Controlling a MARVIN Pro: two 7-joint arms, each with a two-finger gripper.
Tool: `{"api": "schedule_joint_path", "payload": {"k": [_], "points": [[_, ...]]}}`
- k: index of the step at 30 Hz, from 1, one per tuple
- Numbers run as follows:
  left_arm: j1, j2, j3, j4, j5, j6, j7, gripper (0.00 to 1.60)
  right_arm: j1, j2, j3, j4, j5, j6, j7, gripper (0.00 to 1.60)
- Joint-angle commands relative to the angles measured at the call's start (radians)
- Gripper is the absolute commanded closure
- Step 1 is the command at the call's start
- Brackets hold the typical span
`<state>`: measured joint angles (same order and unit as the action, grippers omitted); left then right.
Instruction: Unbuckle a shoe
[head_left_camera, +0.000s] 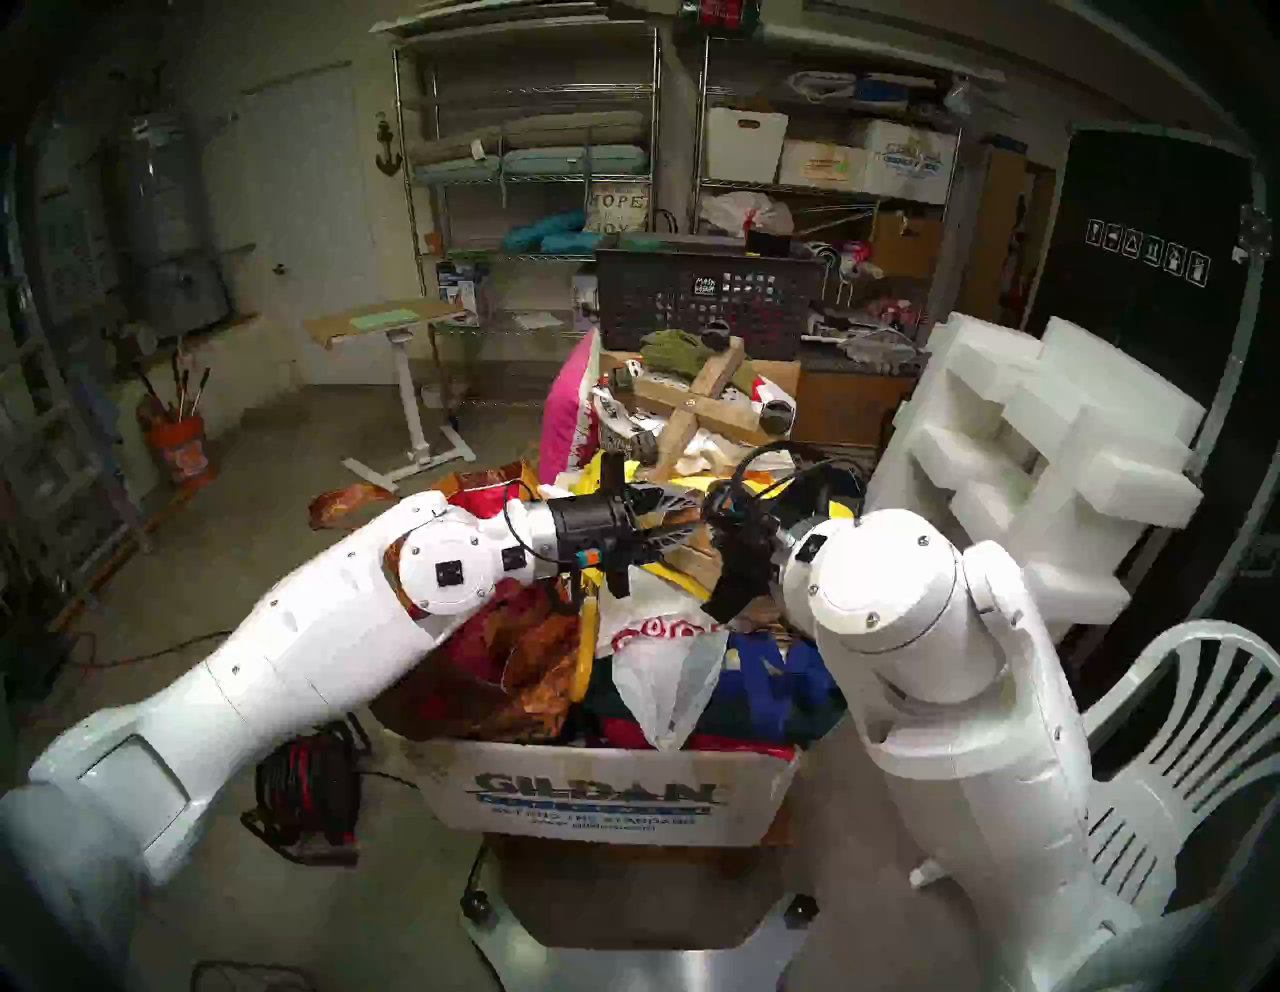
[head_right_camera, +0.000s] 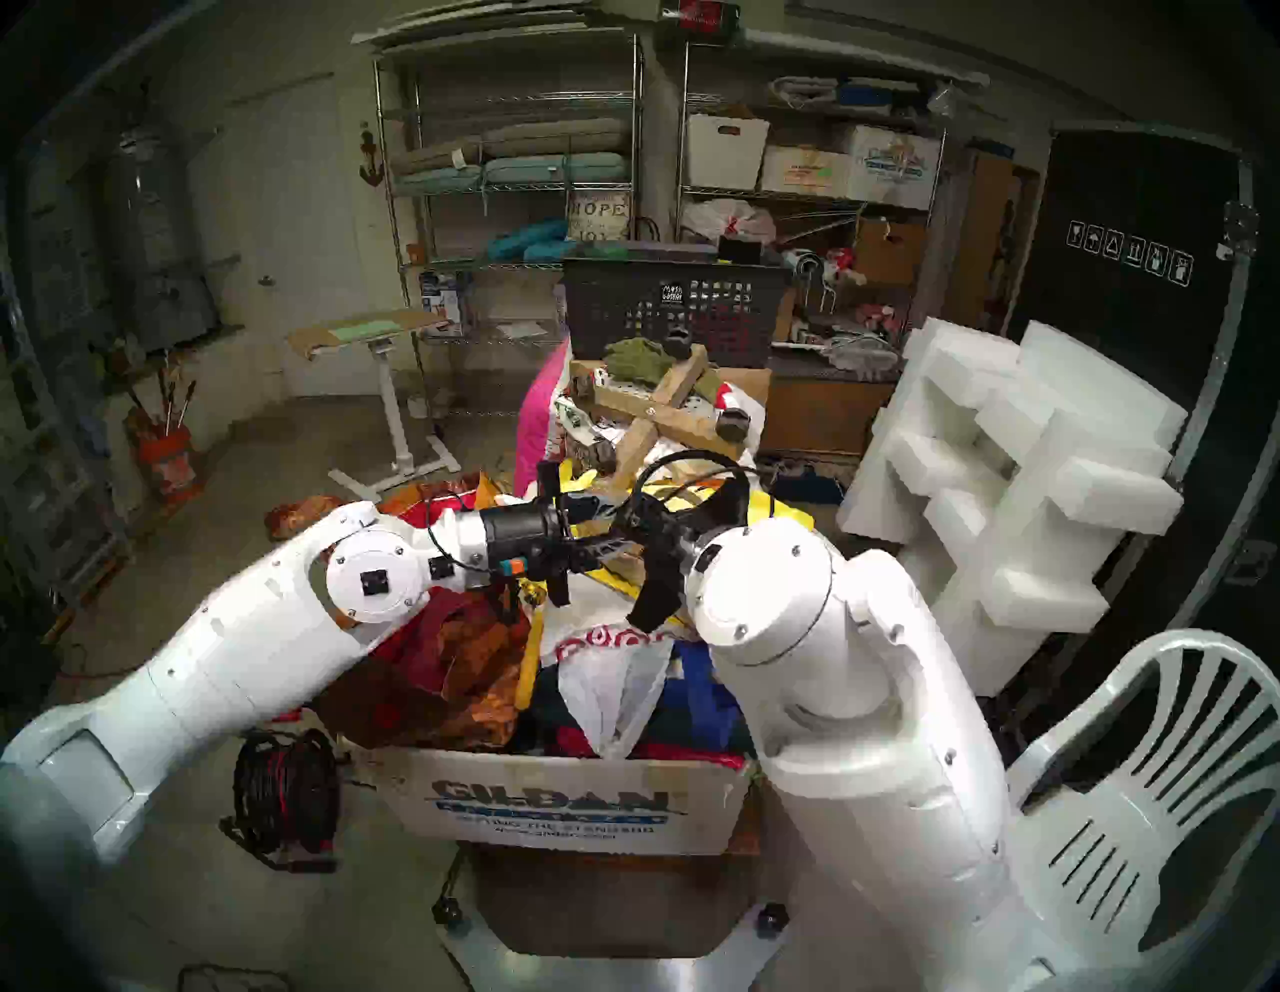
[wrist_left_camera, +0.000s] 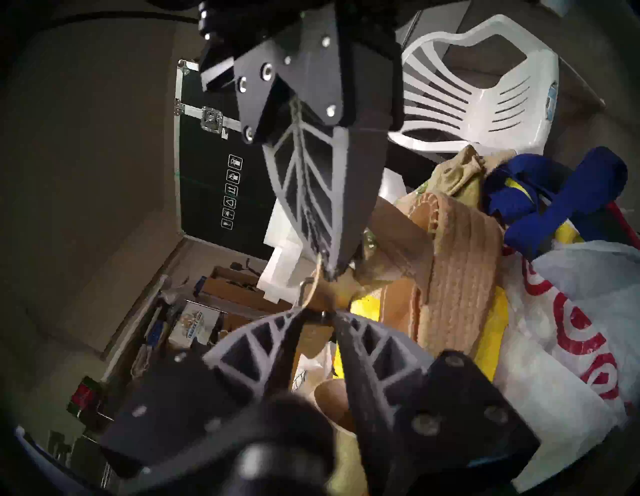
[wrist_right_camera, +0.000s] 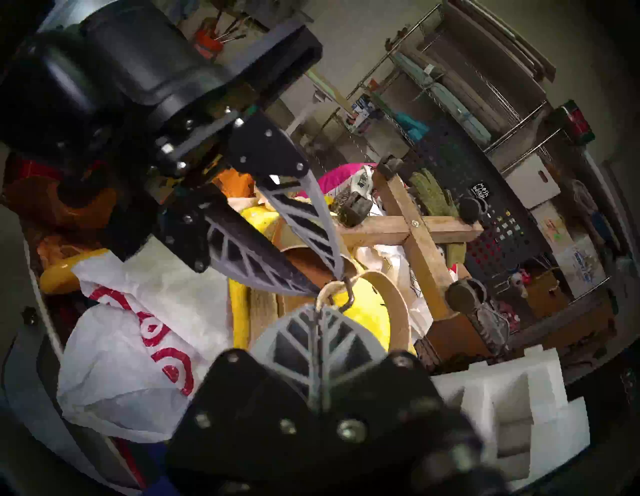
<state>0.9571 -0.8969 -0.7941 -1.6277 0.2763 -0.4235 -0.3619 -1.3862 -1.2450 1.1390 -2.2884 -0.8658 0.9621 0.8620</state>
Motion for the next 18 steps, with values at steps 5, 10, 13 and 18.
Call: {"api": "schedule_joint_path", "payload": {"k": [5,10,13,18], "points": [[-0.009,0.005,-0.021,-0.032,-0.018,-0.005,0.009,0.87,0.017,-0.011,-0.023,-0.001,-0.024,-0.002,0.003,1.6],[0.002,0.025,-0.02,-0.047,-0.009,-0.005,0.008,0.86,0.026,-0.019,-0.016,0.005,-0.034,-0.002,0.001,1.6],[0.007,0.033,-0.018,-0.051,0.005,-0.007,0.015,0.86,0.028,-0.019,-0.016,0.006,-0.041,-0.002,0.003,1.6],[0.009,0.041,-0.014,-0.055,0.032,-0.011,0.024,0.86,0.032,-0.029,-0.009,0.014,-0.047,-0.002,0.0,1.6]]}}
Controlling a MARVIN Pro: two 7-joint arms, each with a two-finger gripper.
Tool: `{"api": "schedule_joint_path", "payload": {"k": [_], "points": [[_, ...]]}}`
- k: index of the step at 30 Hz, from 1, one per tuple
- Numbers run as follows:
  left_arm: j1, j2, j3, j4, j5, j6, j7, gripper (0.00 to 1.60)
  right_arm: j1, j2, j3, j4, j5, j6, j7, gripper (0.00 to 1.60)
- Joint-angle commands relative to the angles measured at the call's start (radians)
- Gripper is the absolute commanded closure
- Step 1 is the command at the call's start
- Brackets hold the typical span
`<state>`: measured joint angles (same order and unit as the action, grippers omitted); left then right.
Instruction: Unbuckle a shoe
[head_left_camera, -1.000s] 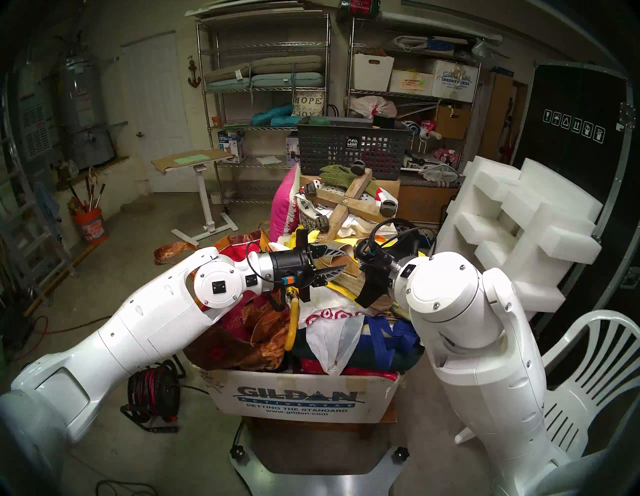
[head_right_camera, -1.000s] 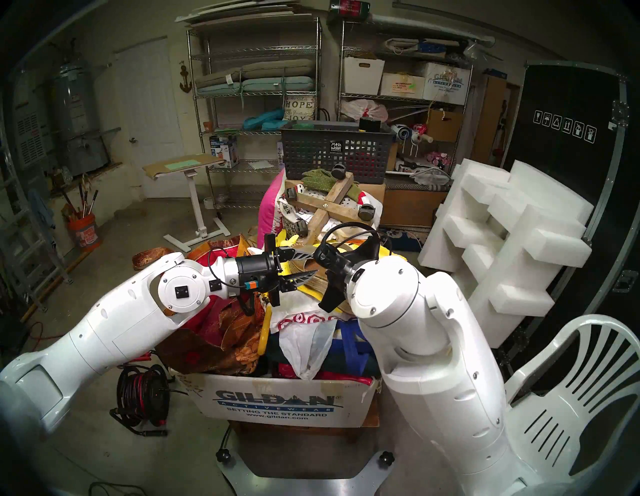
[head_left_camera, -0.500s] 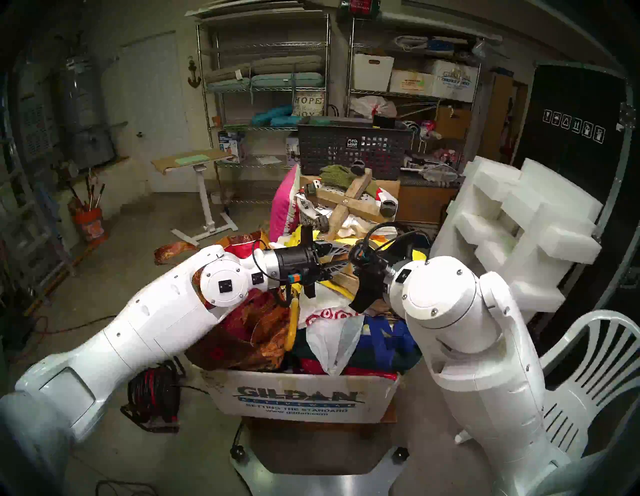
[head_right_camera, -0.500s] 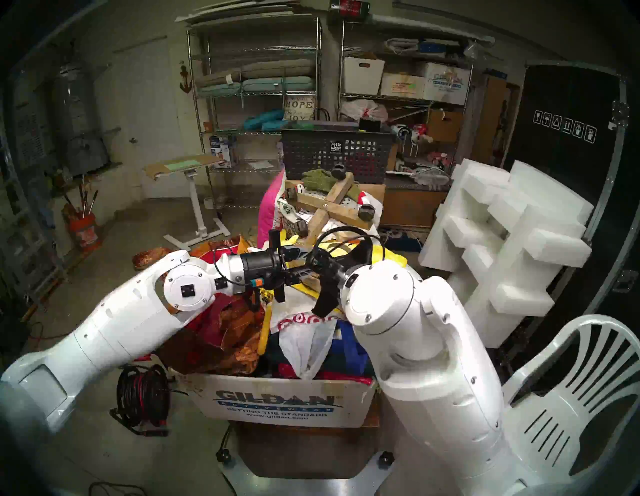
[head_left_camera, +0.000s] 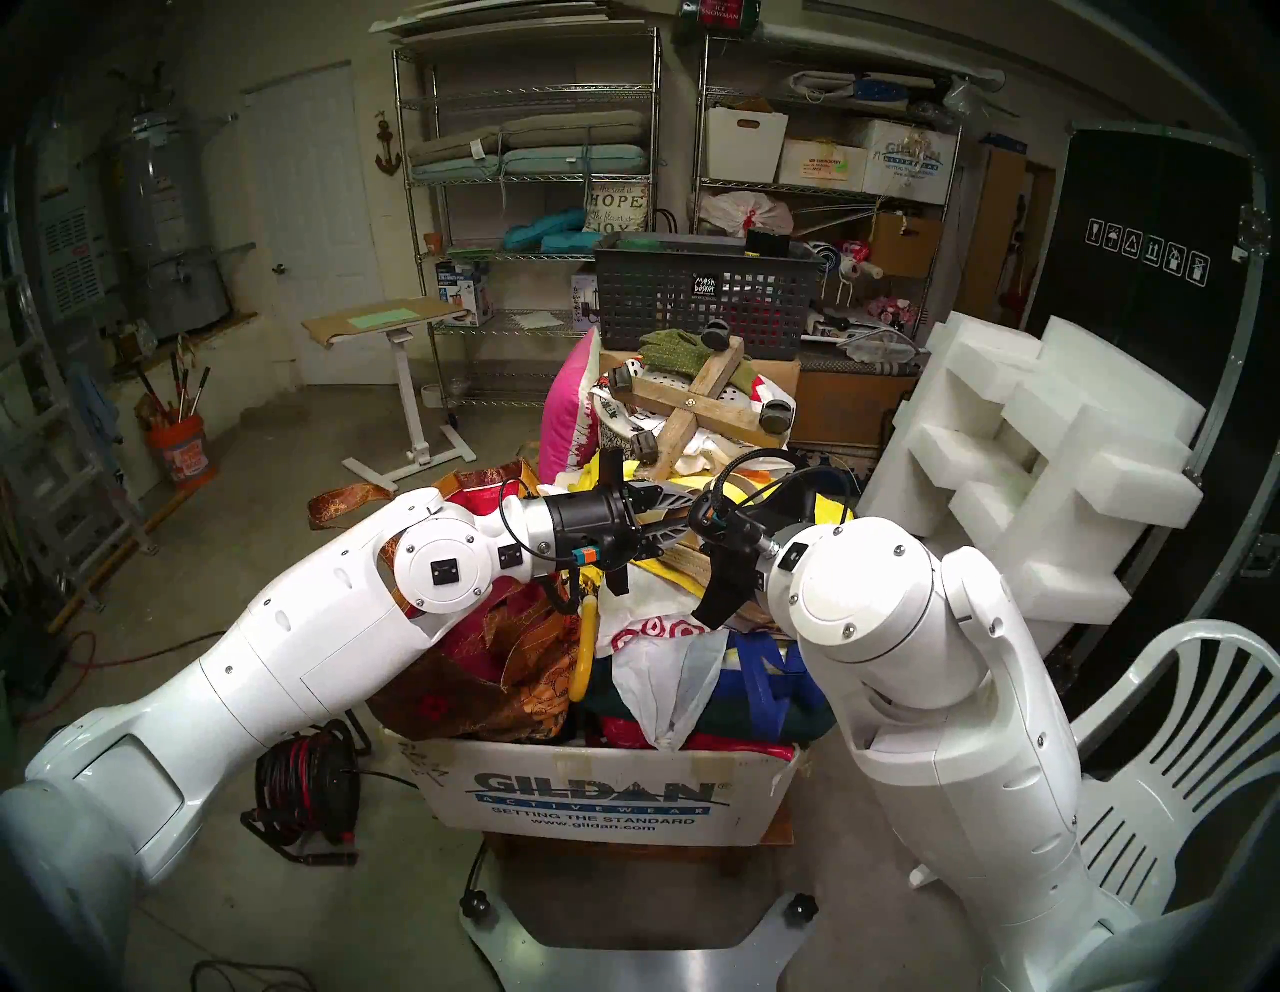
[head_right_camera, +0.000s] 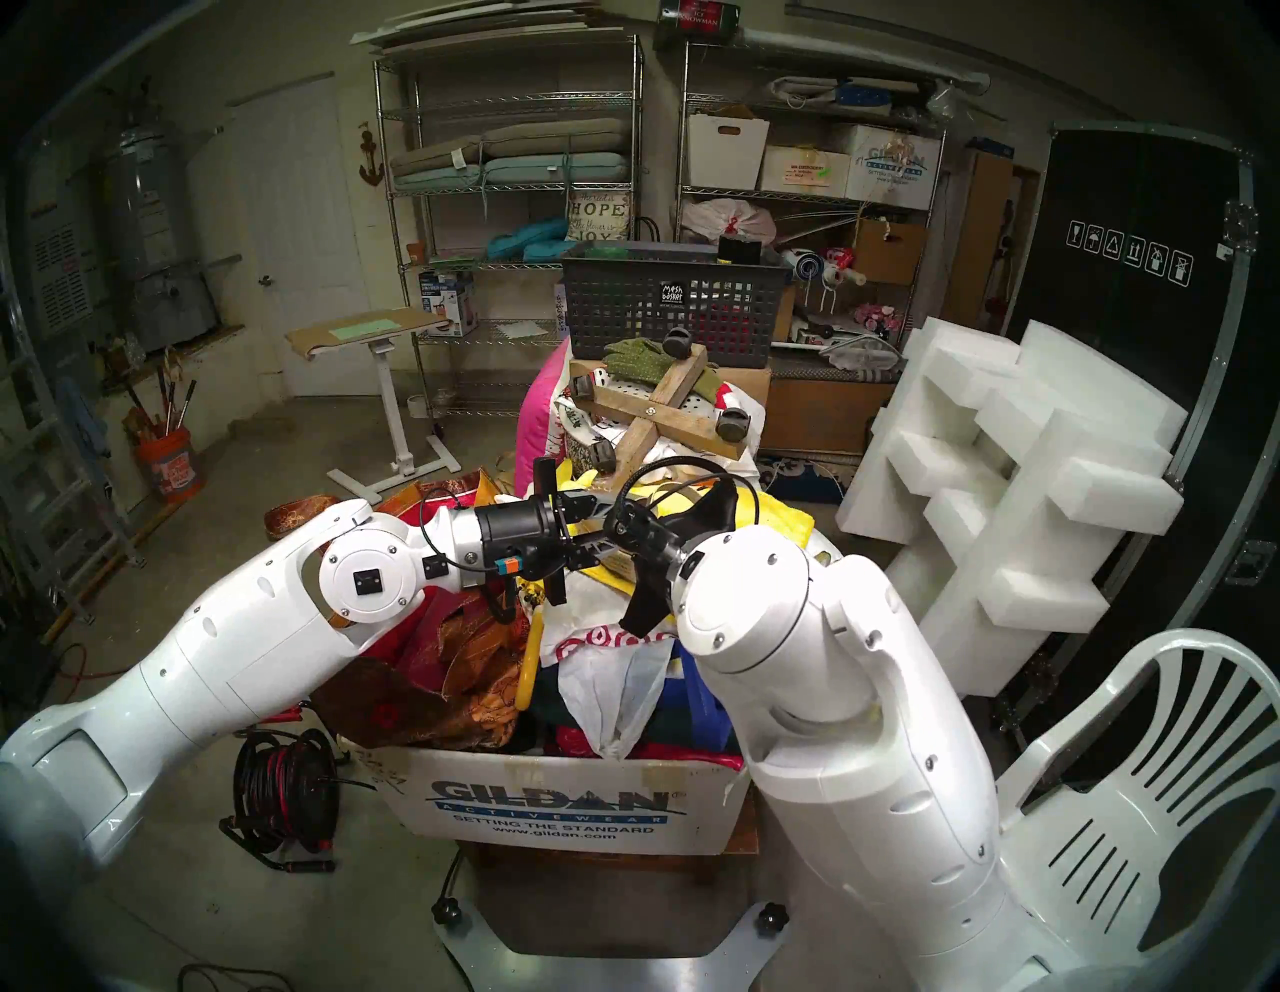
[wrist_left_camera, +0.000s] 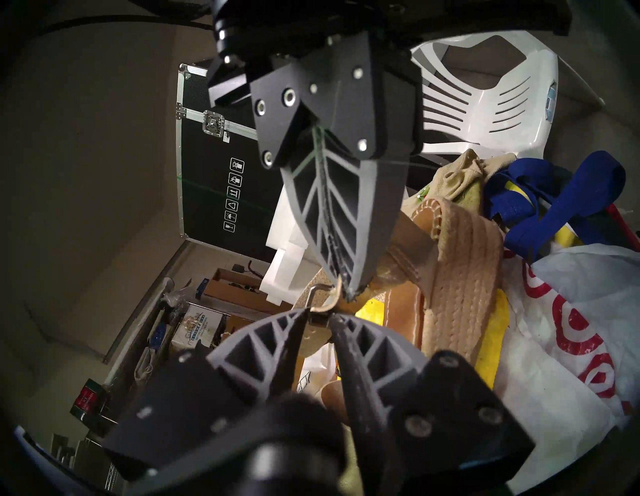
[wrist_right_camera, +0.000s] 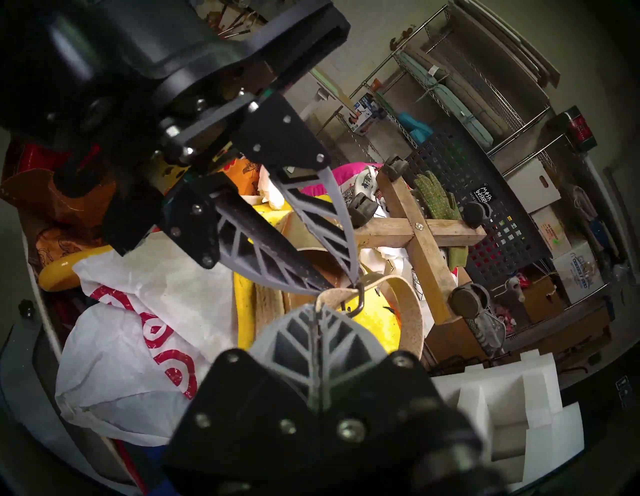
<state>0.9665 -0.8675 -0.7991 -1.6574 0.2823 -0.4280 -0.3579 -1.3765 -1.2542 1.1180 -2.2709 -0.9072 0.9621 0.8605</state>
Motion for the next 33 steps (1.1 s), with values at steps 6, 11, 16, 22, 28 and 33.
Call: {"api": "schedule_joint_path", "payload": {"k": [6,11,16,22,28,33], "points": [[0.001,0.013,-0.009,-0.028,0.042,-0.008,0.025,0.85,0.026,-0.013,0.01,-0.009,-0.007,-0.002,0.021,1.6],[-0.006,0.005,-0.009,-0.028,0.058,-0.005,0.03,0.84,0.022,-0.012,-0.004,-0.012,-0.011,-0.002,0.027,1.6],[-0.006,0.005,-0.015,-0.039,0.061,0.0,0.035,0.84,0.02,-0.01,-0.01,-0.009,-0.015,-0.002,0.025,1.6],[-0.008,0.009,-0.018,-0.049,0.057,0.001,0.024,0.87,0.016,-0.009,-0.009,-0.007,-0.016,-0.002,0.025,1.6],[-0.014,0.01,-0.009,-0.048,0.049,-0.005,0.004,0.85,0.017,-0.009,-0.012,-0.007,-0.023,-0.002,0.025,1.6],[-0.012,0.013,-0.002,-0.045,0.051,-0.009,-0.006,0.84,0.019,-0.009,-0.012,-0.008,-0.022,-0.002,0.028,1.6]]}}
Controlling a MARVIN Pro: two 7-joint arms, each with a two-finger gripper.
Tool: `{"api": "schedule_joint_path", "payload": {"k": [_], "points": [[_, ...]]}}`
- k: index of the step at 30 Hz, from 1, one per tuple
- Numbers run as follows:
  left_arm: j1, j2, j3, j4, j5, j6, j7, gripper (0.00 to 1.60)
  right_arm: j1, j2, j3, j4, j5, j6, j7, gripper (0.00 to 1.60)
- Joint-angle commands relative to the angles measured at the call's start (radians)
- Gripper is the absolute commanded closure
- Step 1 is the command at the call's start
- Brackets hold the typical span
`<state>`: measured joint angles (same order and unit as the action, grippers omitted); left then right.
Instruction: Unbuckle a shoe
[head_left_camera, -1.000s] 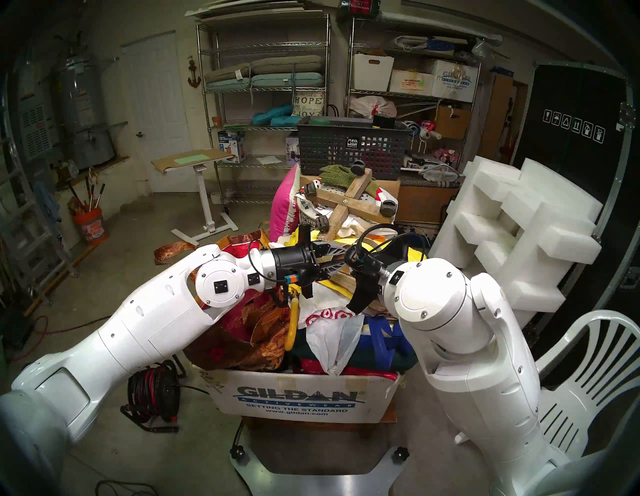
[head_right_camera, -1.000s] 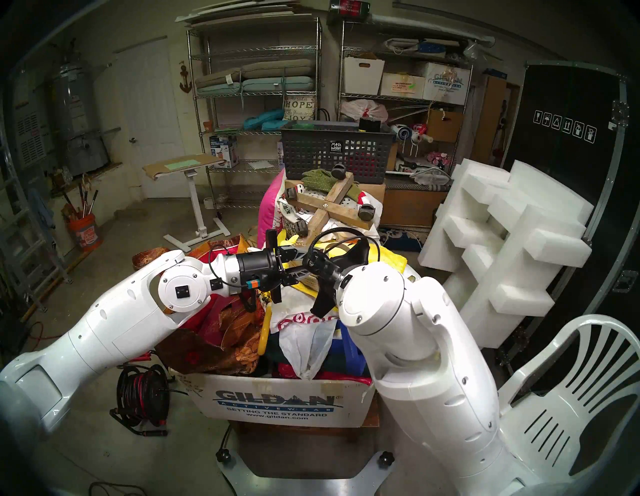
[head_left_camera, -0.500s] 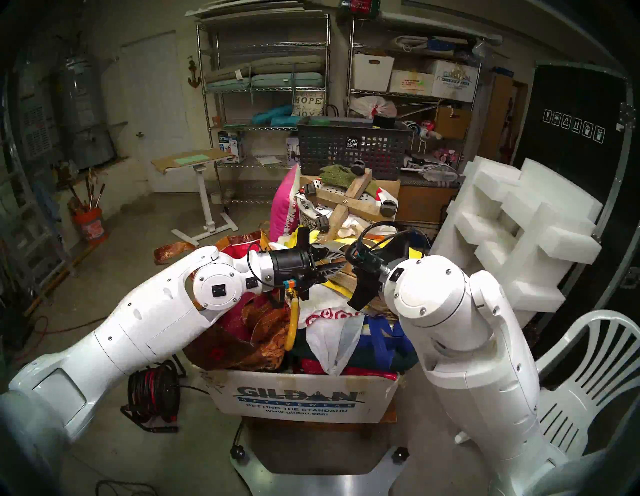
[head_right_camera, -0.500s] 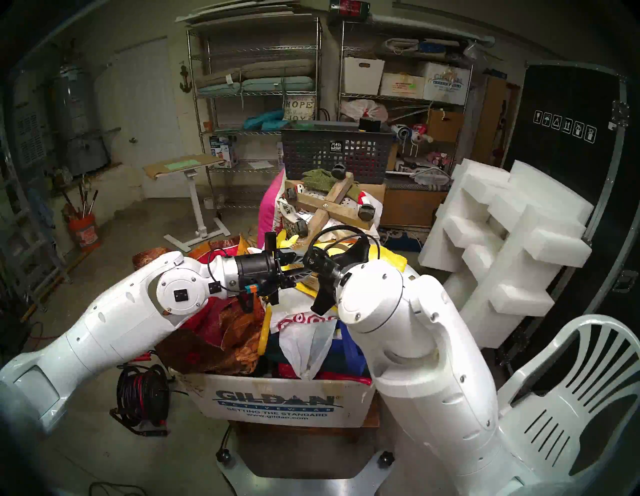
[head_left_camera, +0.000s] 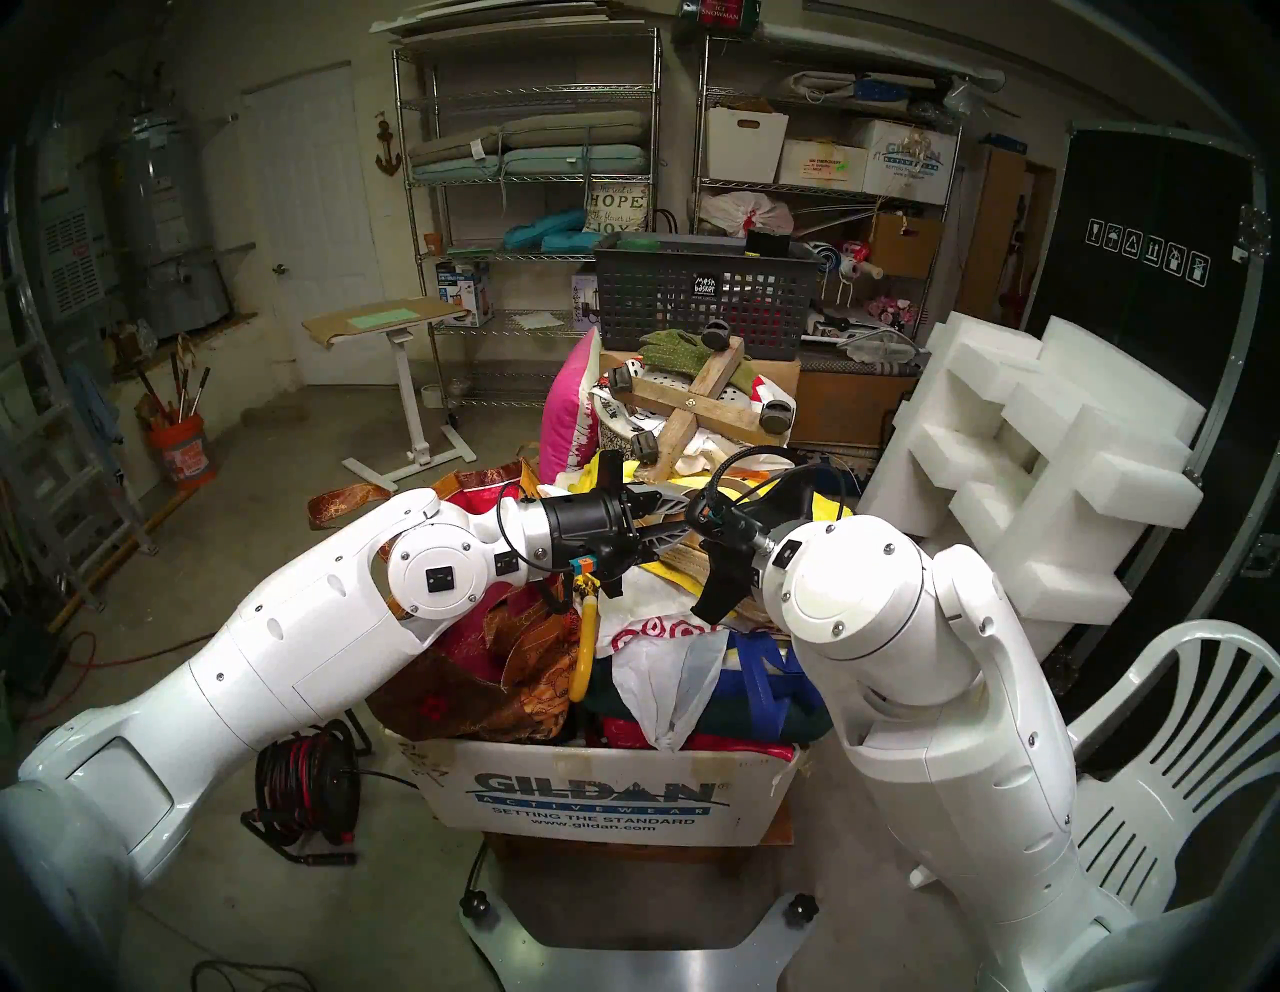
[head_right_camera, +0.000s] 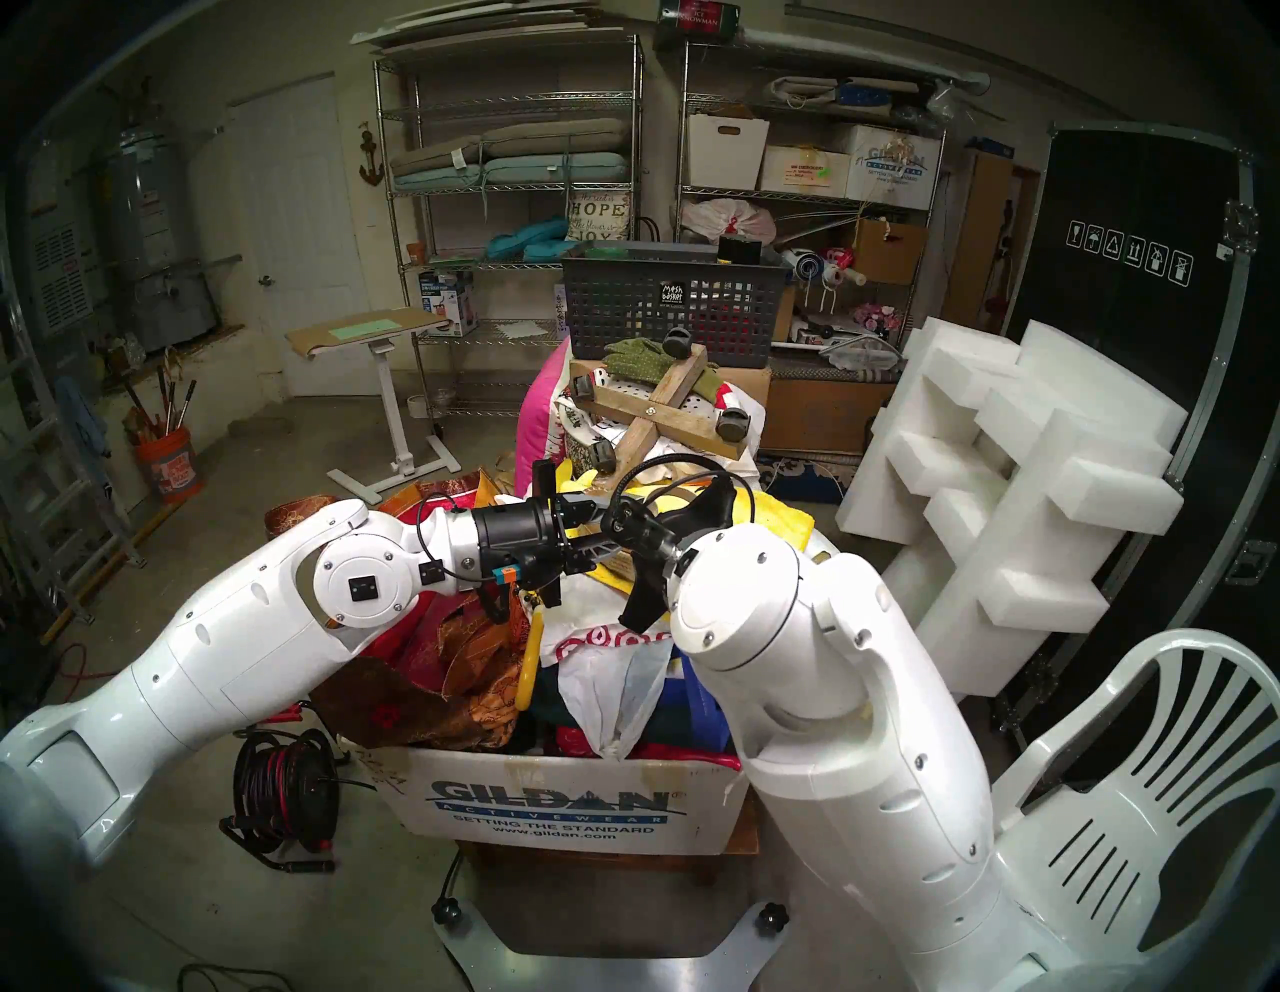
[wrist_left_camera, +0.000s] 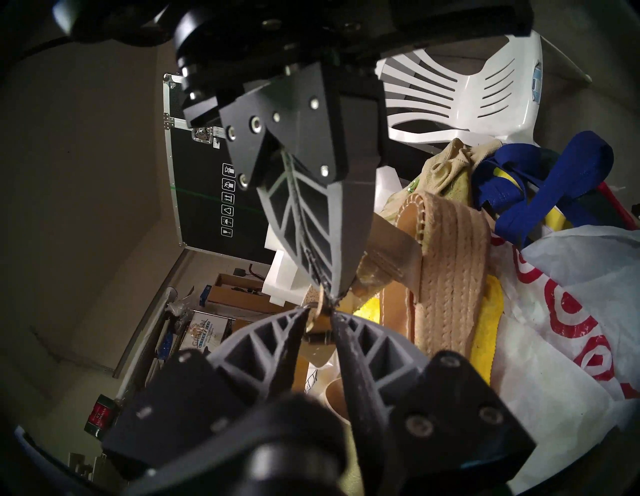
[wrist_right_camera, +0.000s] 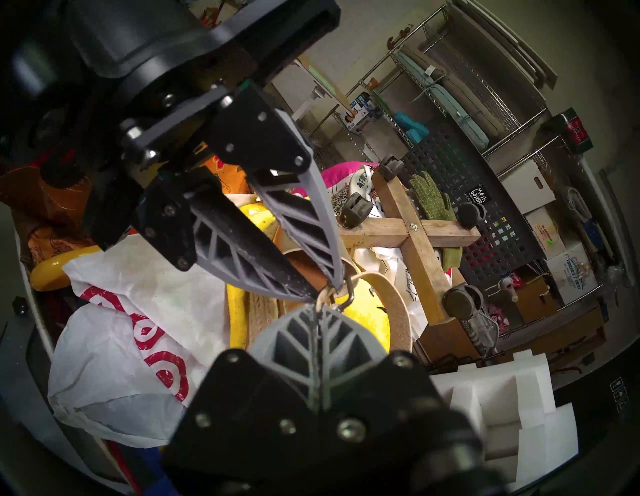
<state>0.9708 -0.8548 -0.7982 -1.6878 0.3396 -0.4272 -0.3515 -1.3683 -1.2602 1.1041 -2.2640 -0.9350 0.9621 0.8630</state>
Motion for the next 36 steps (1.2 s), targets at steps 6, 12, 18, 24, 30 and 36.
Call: {"api": "schedule_joint_path", "payload": {"k": [6,12,18,24,30,36], "points": [[-0.014,0.0,-0.004,-0.012,-0.007,-0.011,-0.021,0.87,0.012,0.003,-0.004,-0.019,0.009,-0.002,0.035,1.6],[-0.008,-0.002,-0.01,-0.01,-0.001,-0.005,-0.012,1.03,0.01,0.004,-0.008,-0.023,0.012,-0.002,0.031,1.6],[-0.005,-0.005,-0.013,-0.01,0.006,0.005,-0.002,1.41,0.006,0.011,-0.011,-0.032,0.012,-0.002,0.032,1.6],[-0.002,-0.013,-0.014,-0.008,0.027,0.02,0.017,1.6,0.0,0.02,-0.007,-0.042,0.015,-0.002,0.032,1.6],[-0.005,-0.017,-0.011,-0.005,0.047,0.019,0.023,1.6,-0.014,0.036,-0.001,-0.059,0.023,-0.002,0.037,1.14],[-0.005,-0.021,-0.015,-0.001,0.035,0.02,0.02,1.6,-0.04,0.07,0.026,-0.097,0.04,-0.002,0.04,0.93]]}}
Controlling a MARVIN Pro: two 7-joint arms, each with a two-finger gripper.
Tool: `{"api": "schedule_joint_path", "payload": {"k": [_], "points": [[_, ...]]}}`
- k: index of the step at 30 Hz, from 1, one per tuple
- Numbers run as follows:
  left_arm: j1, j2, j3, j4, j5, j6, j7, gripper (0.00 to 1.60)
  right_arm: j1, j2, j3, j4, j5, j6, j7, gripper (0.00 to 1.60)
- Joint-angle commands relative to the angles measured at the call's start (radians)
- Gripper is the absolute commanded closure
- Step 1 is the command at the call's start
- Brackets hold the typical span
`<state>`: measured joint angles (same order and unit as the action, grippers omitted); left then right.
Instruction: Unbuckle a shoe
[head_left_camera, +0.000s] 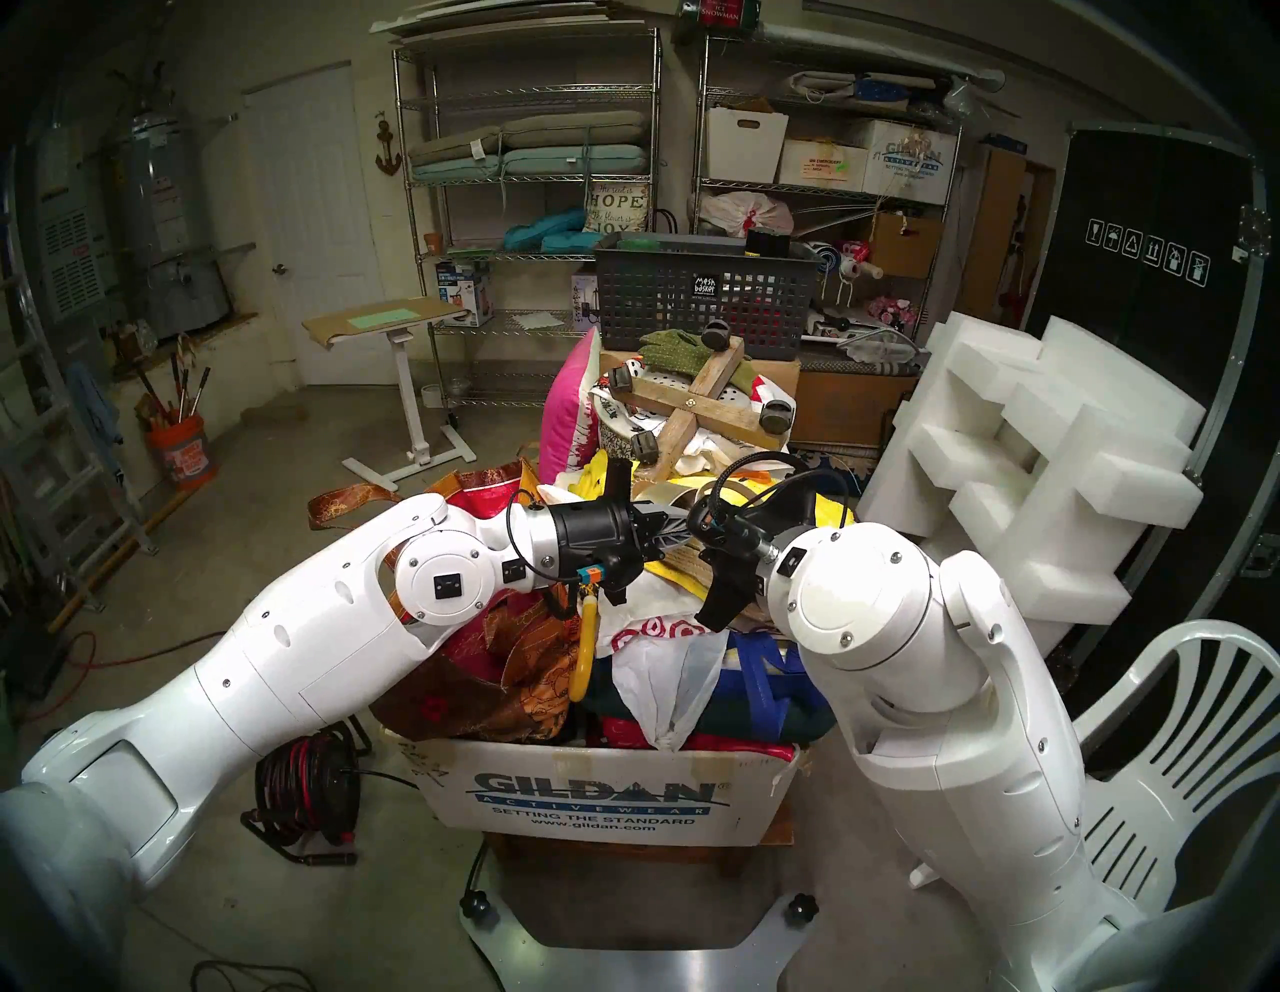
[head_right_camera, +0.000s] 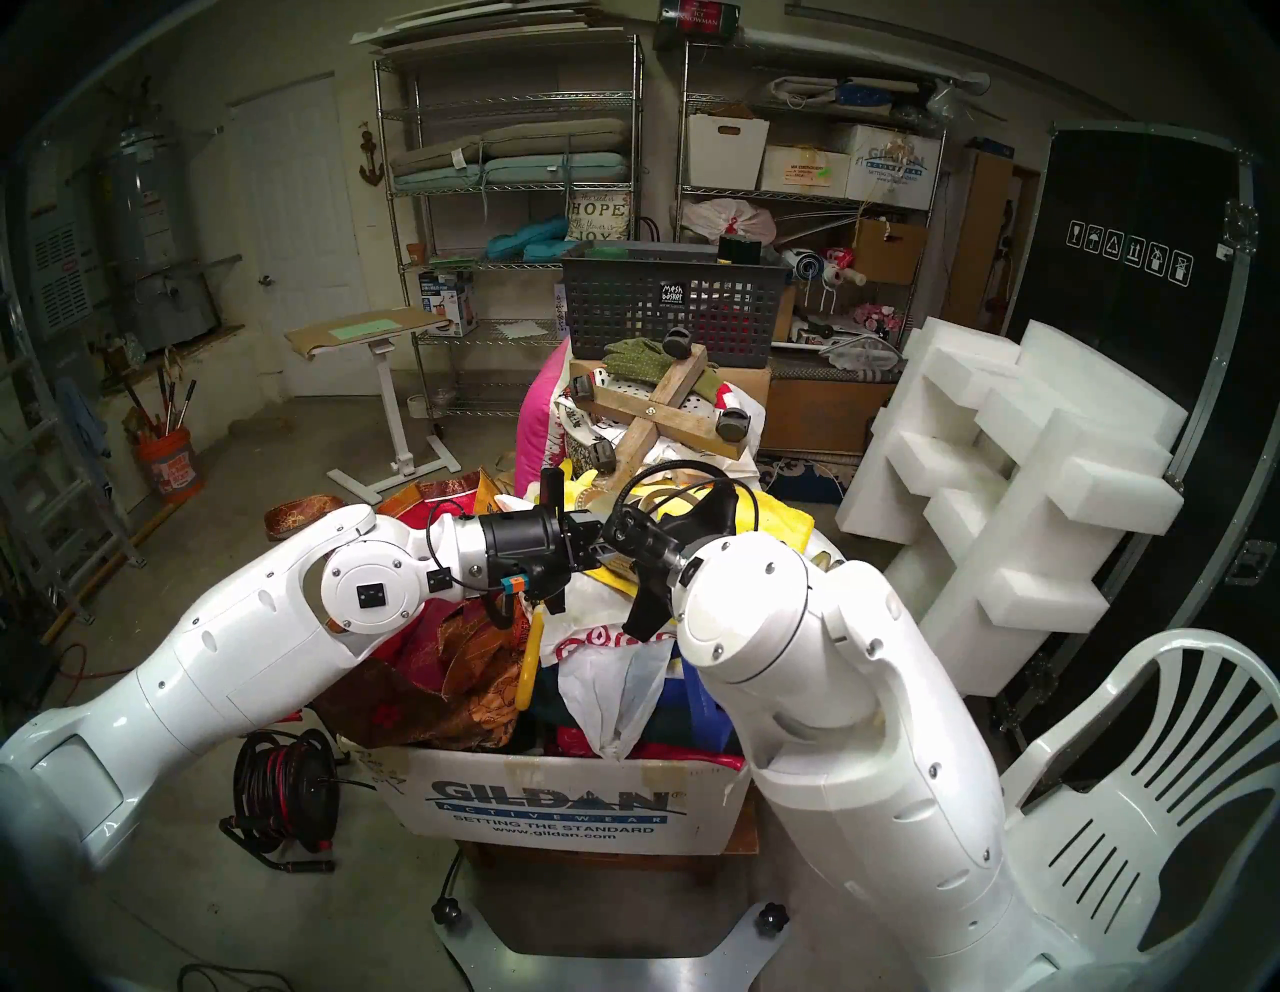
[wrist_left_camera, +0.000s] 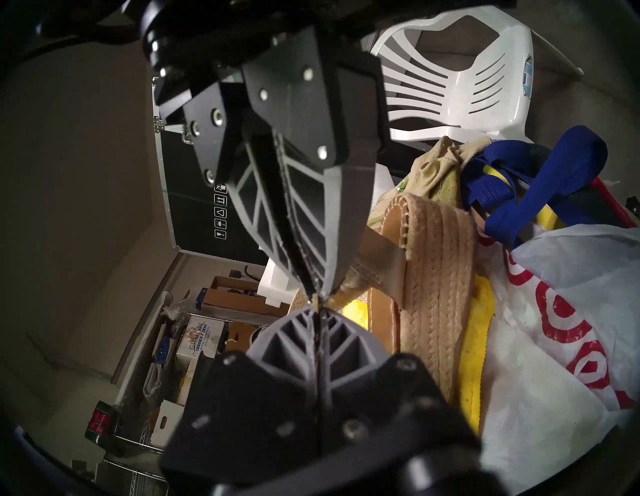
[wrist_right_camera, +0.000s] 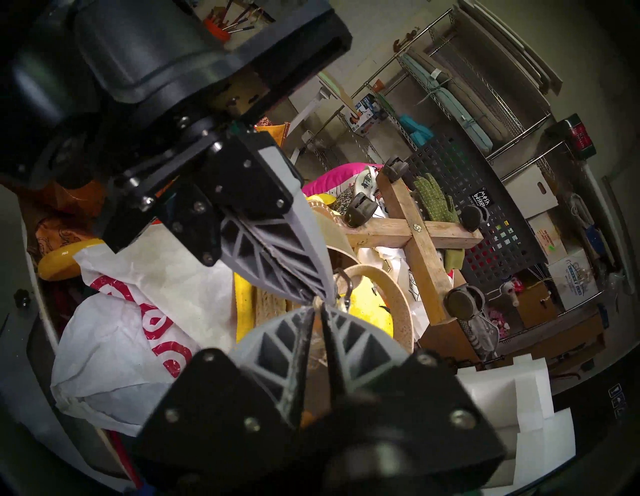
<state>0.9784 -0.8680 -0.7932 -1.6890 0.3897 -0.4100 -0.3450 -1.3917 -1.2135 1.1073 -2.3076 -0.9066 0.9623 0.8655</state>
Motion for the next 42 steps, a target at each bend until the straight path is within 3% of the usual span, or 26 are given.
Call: {"api": "schedule_joint_path", "payload": {"k": [1,17,27,42], "points": [[-0.013,-0.007,-0.02,0.001,-0.017,0.002,0.012,1.6,-0.018,0.026,0.026,-0.057,0.014,-0.002,0.038,0.95],[-0.011,0.036,-0.022,-0.01,-0.071,-0.024,-0.022,1.6,0.043,-0.069,0.0,0.009,0.05,-0.006,-0.024,1.07],[-0.034,0.078,-0.043,0.007,-0.134,-0.085,-0.069,1.6,0.053,-0.07,0.001,0.028,0.057,-0.009,-0.032,1.05],[-0.093,0.041,-0.052,0.073,-0.224,-0.14,-0.154,1.6,0.04,-0.061,-0.008,0.054,0.059,-0.027,-0.041,1.05]]}}
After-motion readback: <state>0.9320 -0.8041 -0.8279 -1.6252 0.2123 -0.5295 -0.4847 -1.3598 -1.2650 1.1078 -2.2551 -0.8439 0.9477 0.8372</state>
